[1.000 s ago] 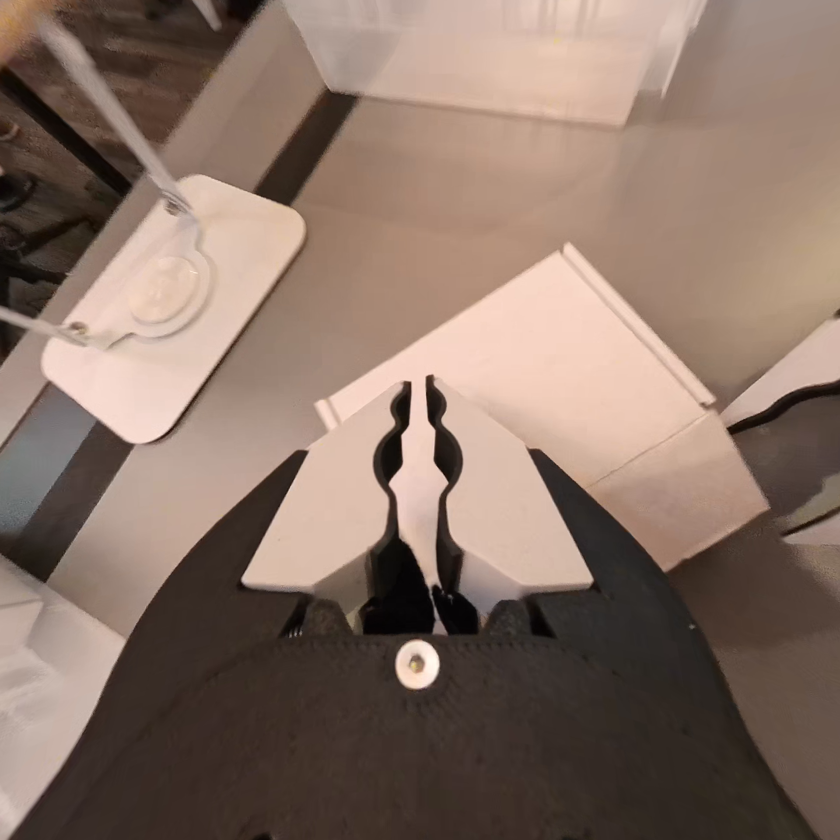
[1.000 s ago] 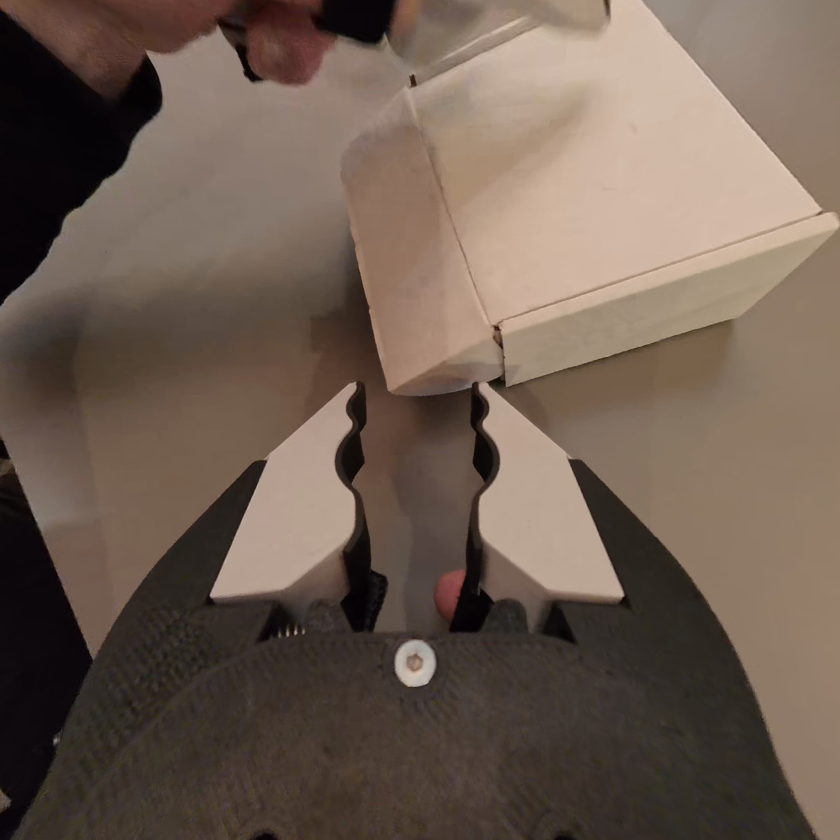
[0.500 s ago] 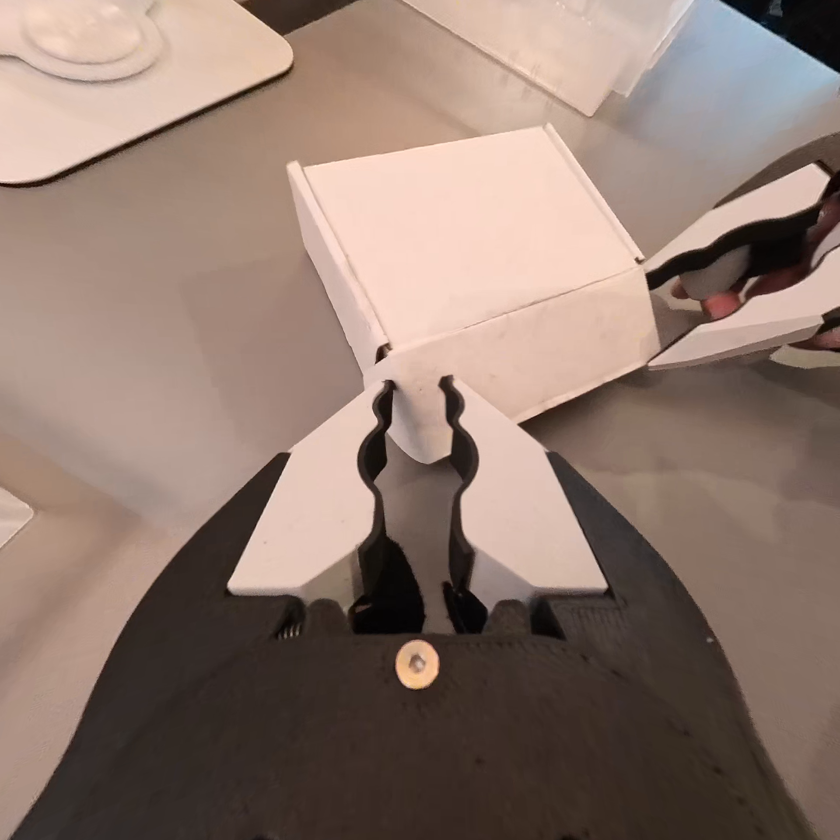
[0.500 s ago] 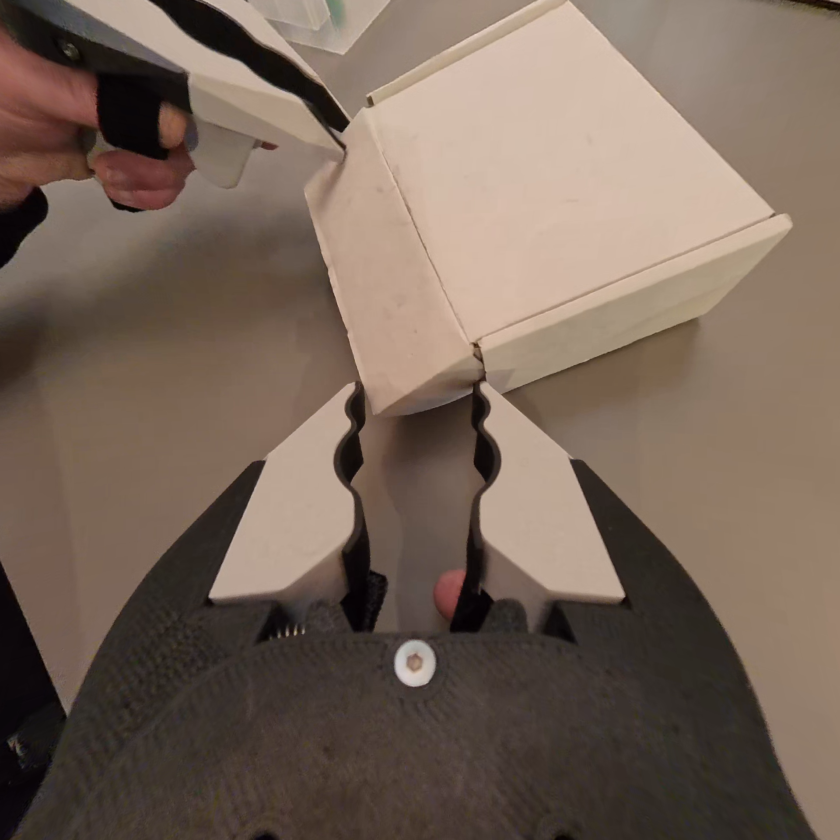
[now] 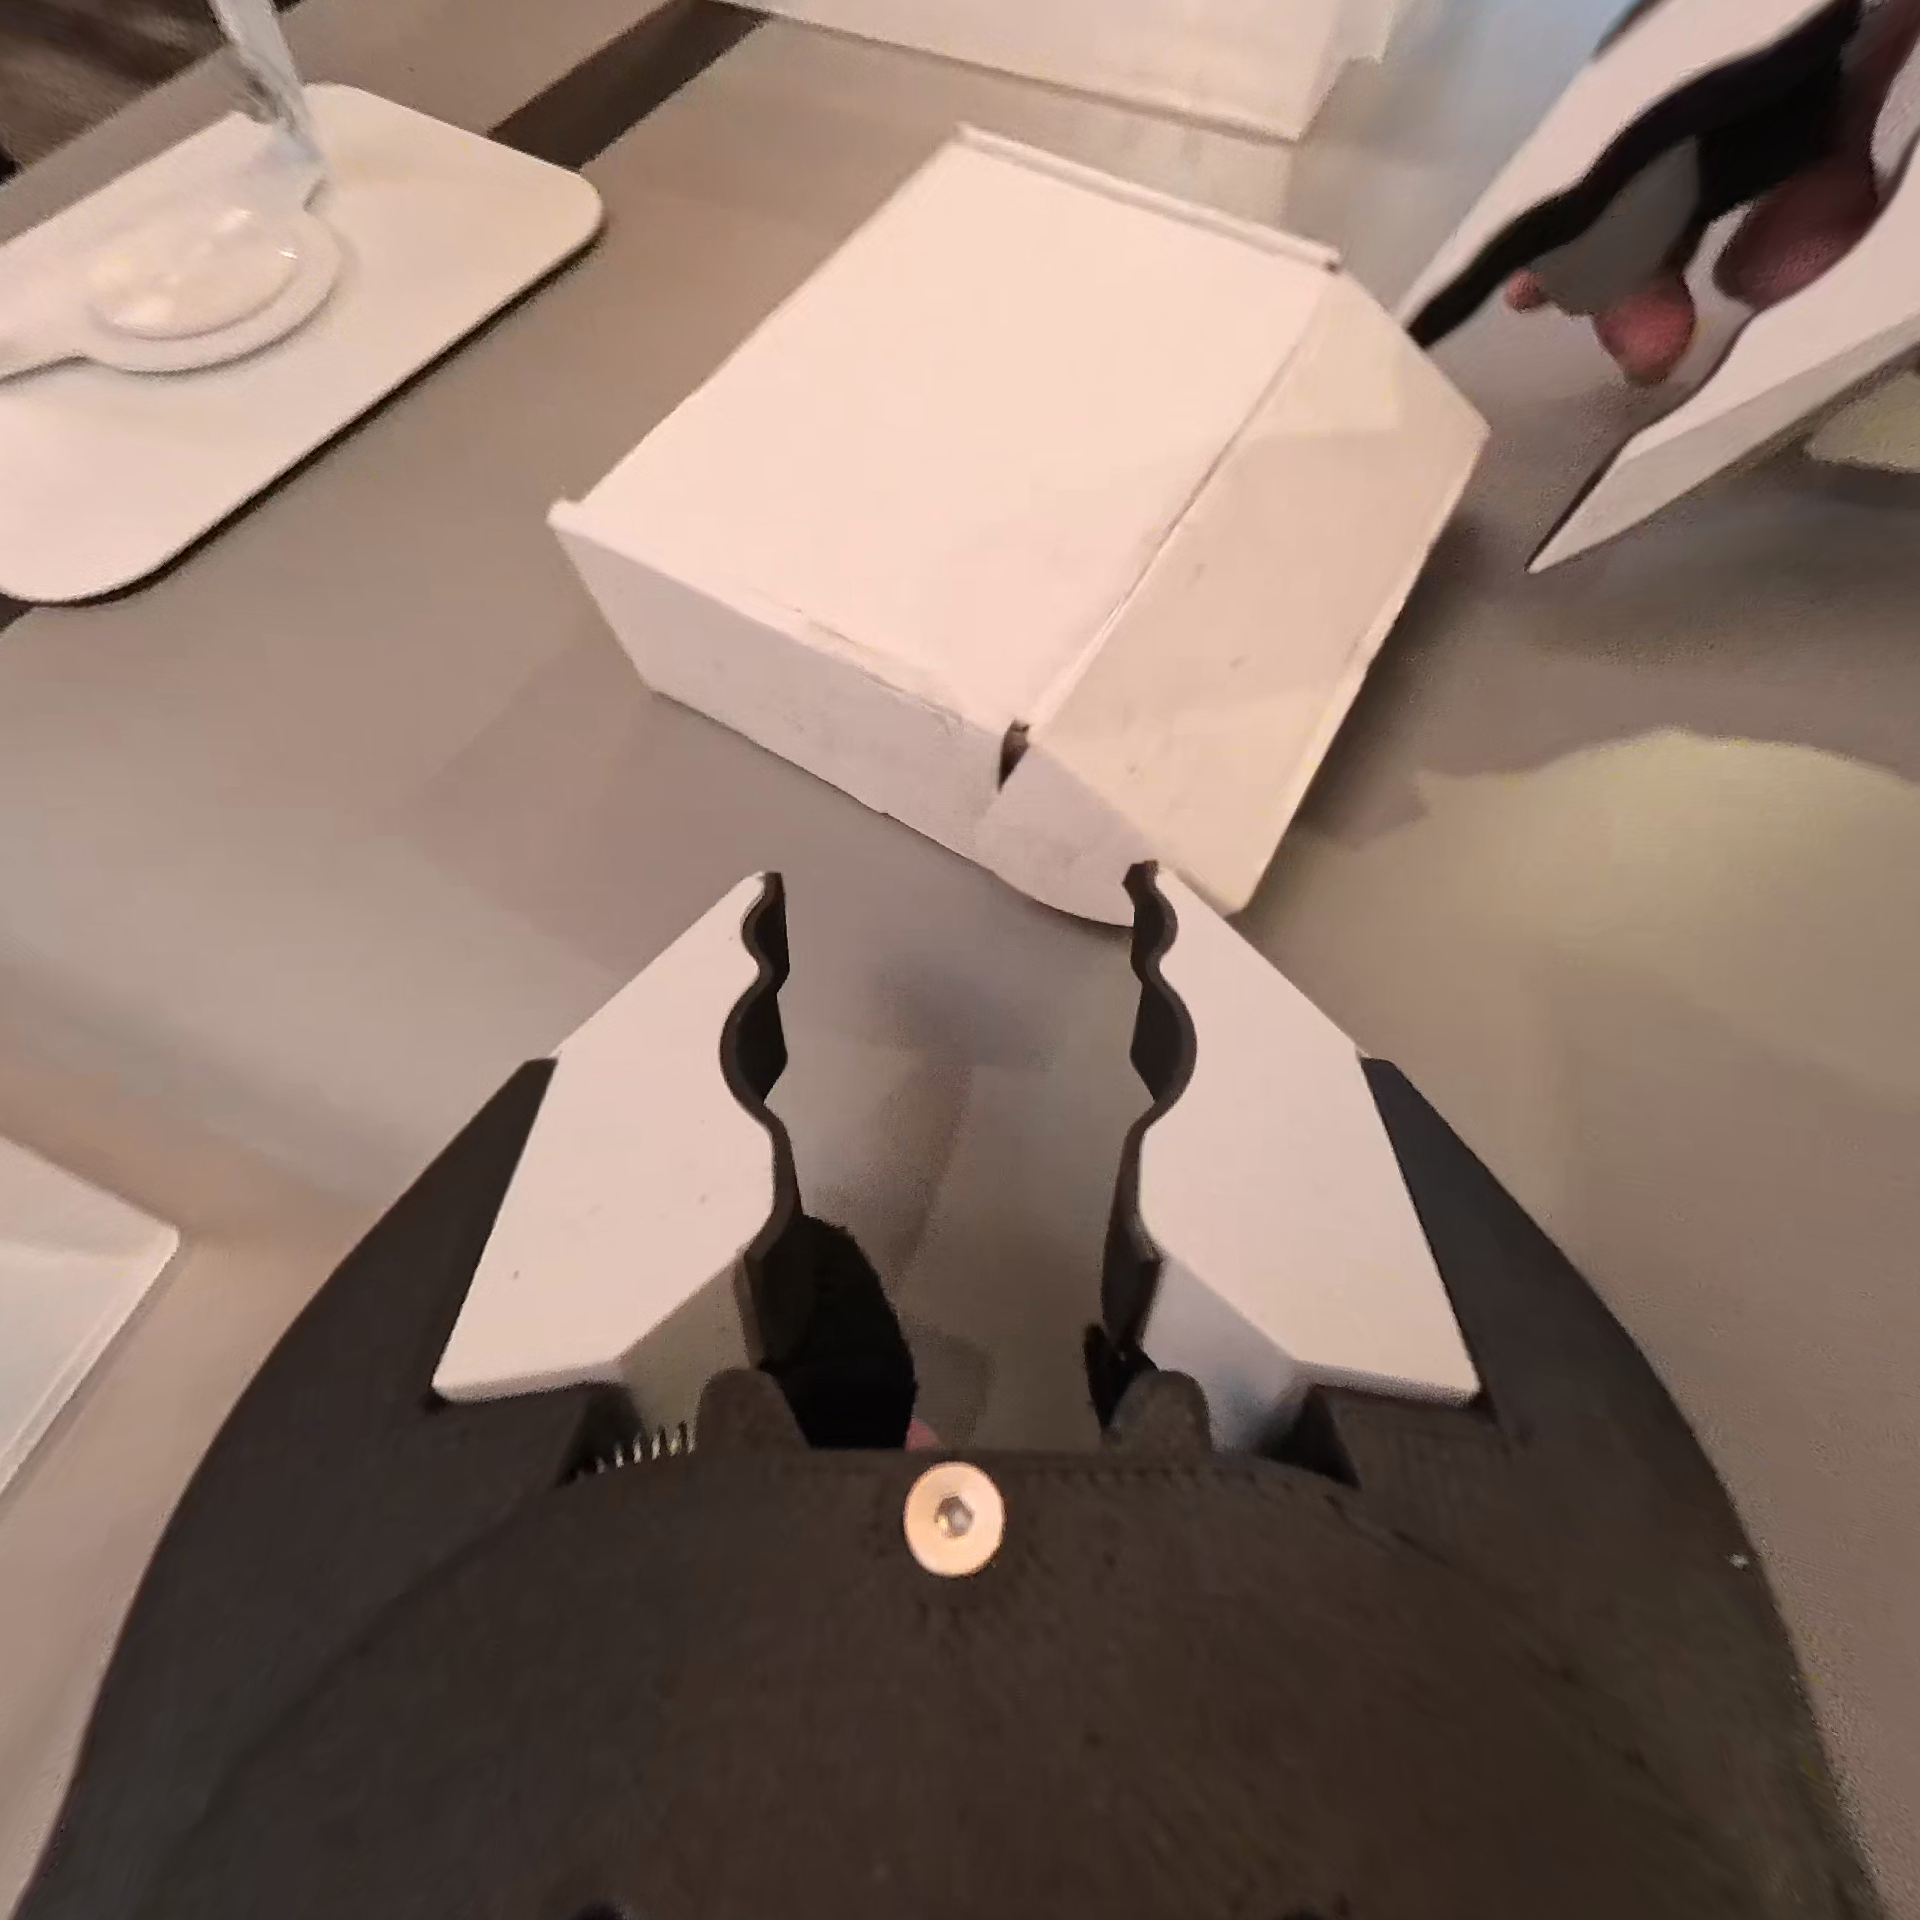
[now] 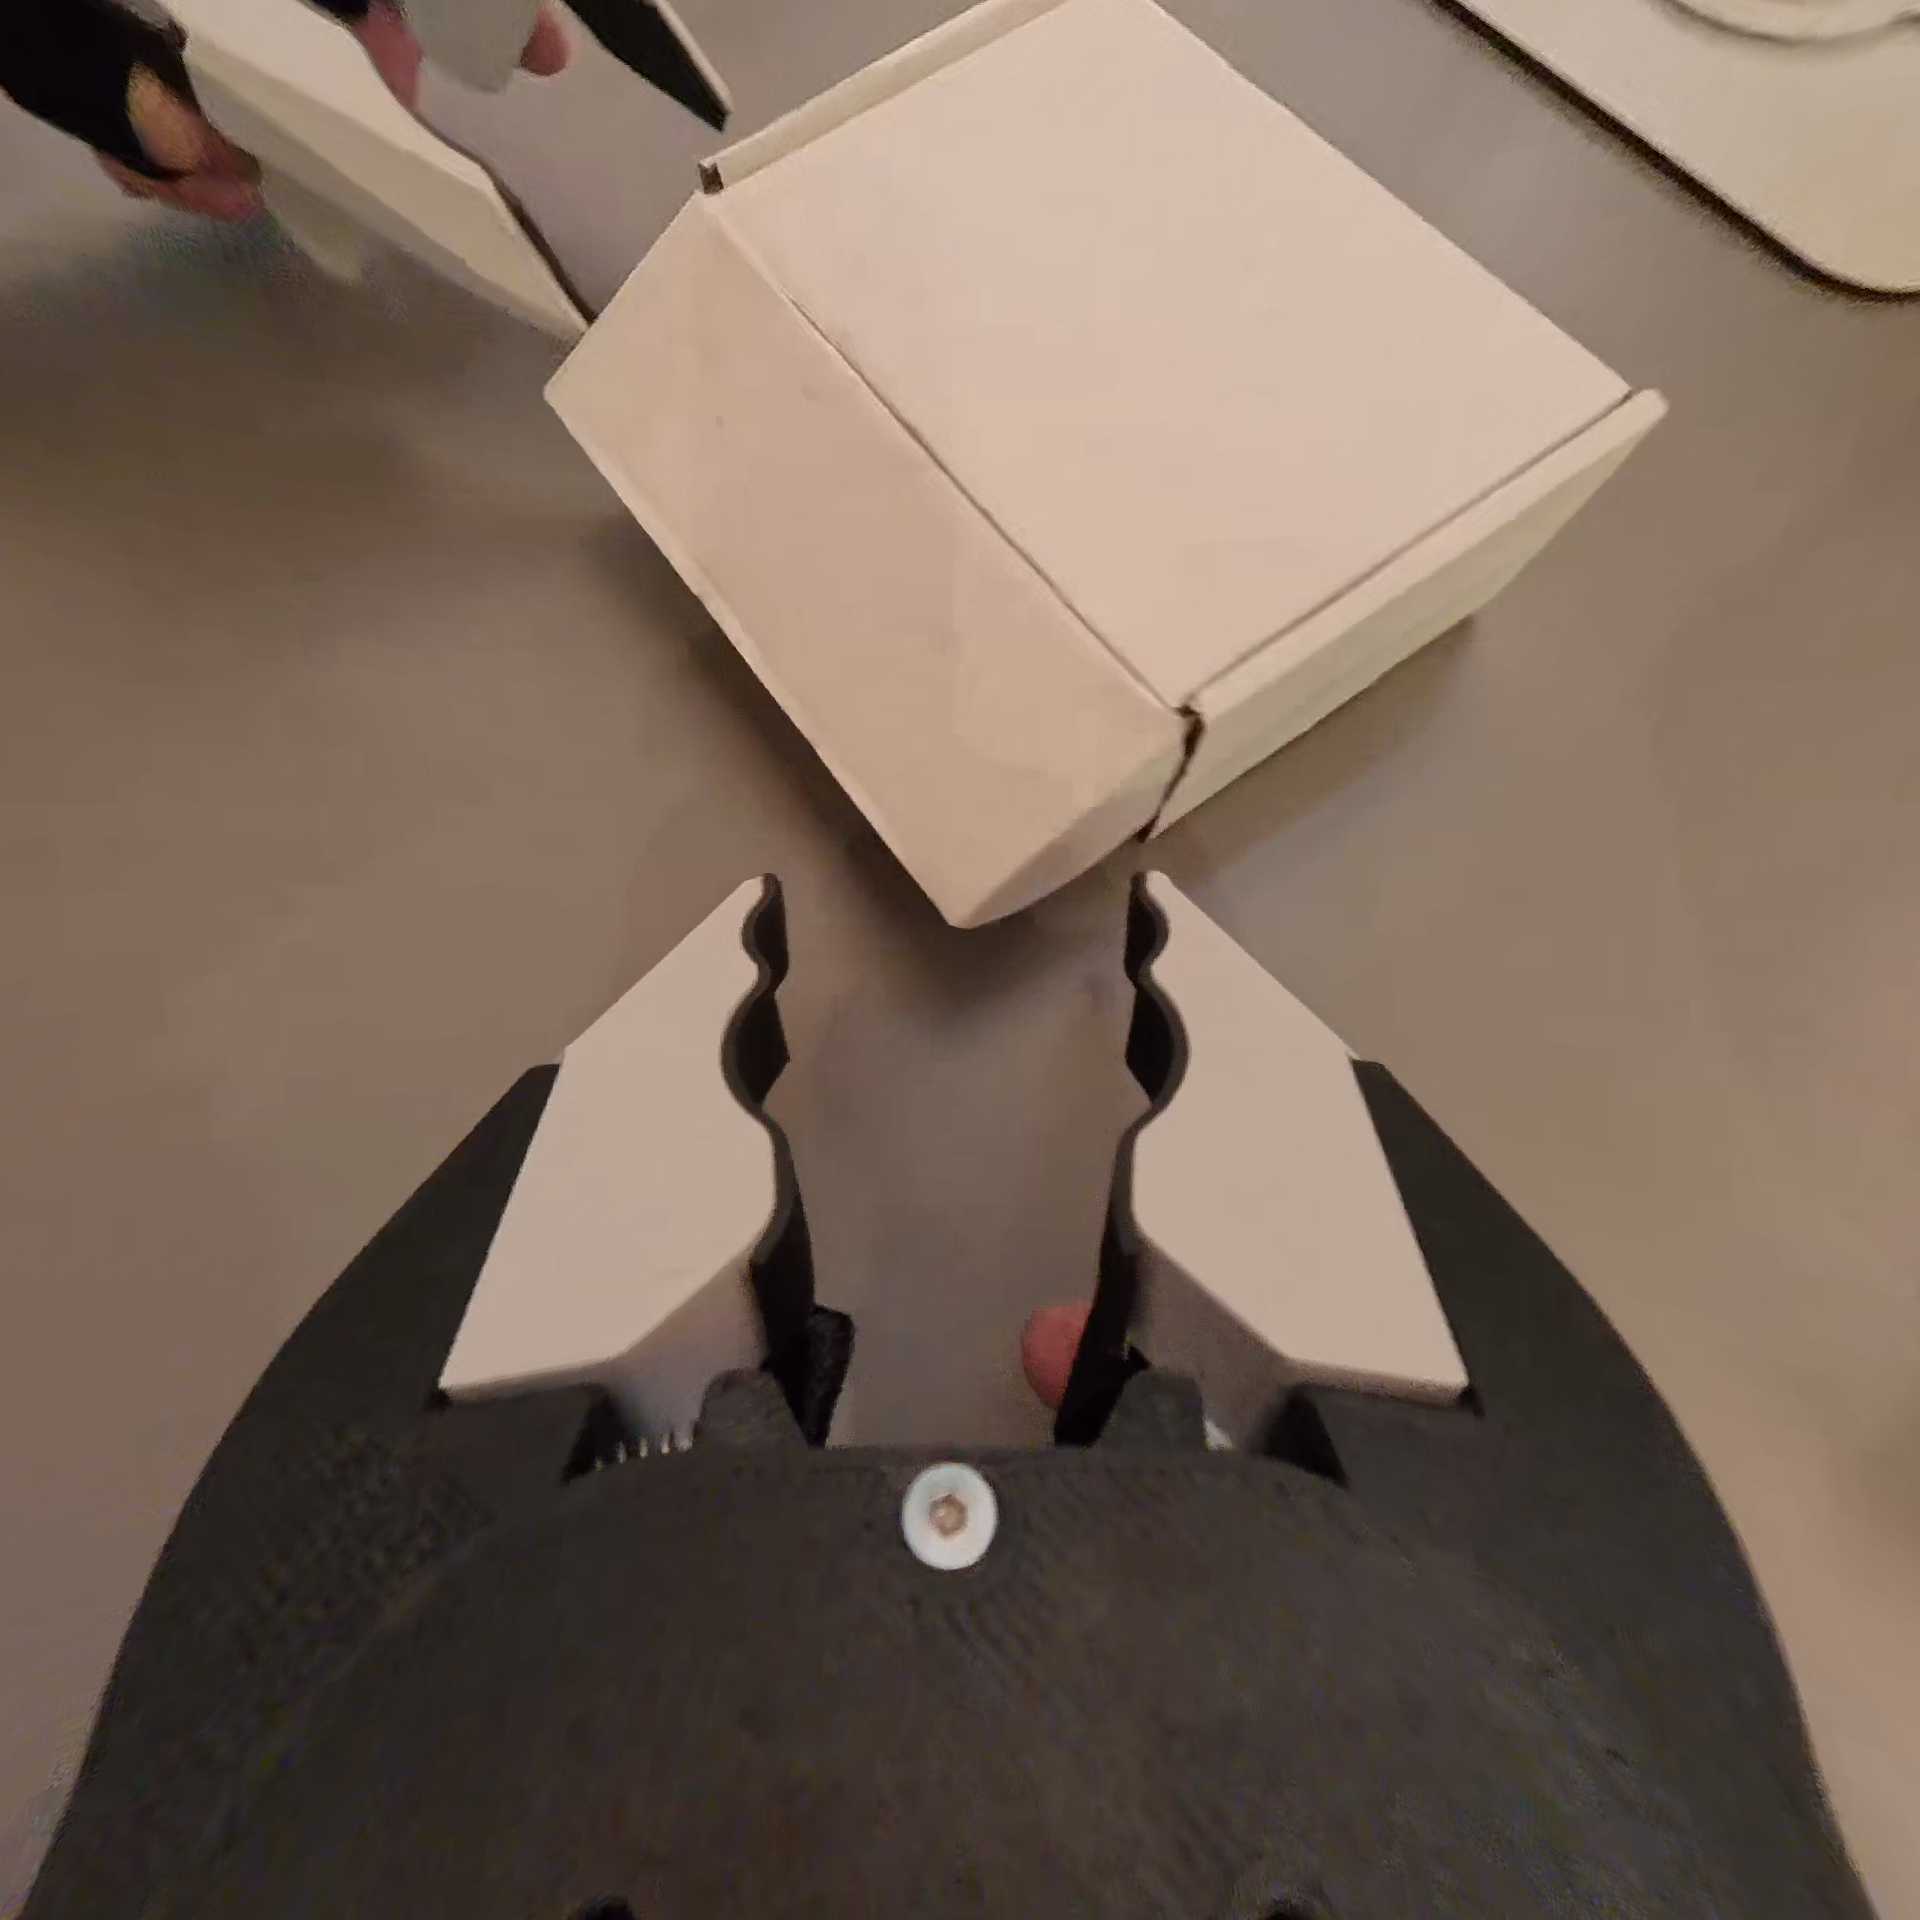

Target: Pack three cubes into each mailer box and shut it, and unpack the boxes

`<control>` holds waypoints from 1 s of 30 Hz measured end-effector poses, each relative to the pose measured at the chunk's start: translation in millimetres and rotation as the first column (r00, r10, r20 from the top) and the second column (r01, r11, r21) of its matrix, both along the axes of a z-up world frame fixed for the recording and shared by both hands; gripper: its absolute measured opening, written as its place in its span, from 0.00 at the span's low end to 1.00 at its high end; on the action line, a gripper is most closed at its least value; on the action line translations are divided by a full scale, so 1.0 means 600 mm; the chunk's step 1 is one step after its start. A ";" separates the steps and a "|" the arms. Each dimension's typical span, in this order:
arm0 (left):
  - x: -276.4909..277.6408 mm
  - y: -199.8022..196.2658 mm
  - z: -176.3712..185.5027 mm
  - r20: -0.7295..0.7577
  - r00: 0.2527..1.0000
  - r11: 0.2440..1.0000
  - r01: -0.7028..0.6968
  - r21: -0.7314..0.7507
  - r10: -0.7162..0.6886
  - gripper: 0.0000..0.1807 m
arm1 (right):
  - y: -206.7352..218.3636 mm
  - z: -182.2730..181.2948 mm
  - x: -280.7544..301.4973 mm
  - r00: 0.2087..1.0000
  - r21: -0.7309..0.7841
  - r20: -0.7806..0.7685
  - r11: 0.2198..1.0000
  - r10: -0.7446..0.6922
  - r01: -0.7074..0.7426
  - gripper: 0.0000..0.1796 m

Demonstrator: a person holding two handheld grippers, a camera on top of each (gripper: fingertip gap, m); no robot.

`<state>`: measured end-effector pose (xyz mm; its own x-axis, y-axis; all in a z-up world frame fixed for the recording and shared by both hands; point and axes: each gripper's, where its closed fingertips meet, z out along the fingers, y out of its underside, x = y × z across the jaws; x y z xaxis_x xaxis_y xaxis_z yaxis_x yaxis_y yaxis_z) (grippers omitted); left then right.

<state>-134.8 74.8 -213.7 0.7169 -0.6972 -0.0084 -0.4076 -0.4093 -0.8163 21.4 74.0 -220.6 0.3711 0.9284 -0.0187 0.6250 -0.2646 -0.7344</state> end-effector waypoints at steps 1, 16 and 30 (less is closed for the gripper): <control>0.008 -0.001 -0.009 -0.013 0.999 0.999 0.038 -0.023 -0.038 0.37 | 0.002 -0.003 -0.002 1.000 -0.002 0.006 1.000 0.023 -0.023 0.39; 0.019 0.012 -0.019 -0.072 0.997 0.999 0.028 0.029 -0.026 0.25 | 0.079 0.024 -0.005 0.988 -0.101 -0.039 0.983 0.152 -0.155 0.35; 0.048 0.005 -0.021 -0.058 0.992 0.993 0.114 0.010 -0.113 0.36 | 0.090 0.018 -0.018 0.985 -0.064 -0.030 0.984 0.167 -0.169 0.34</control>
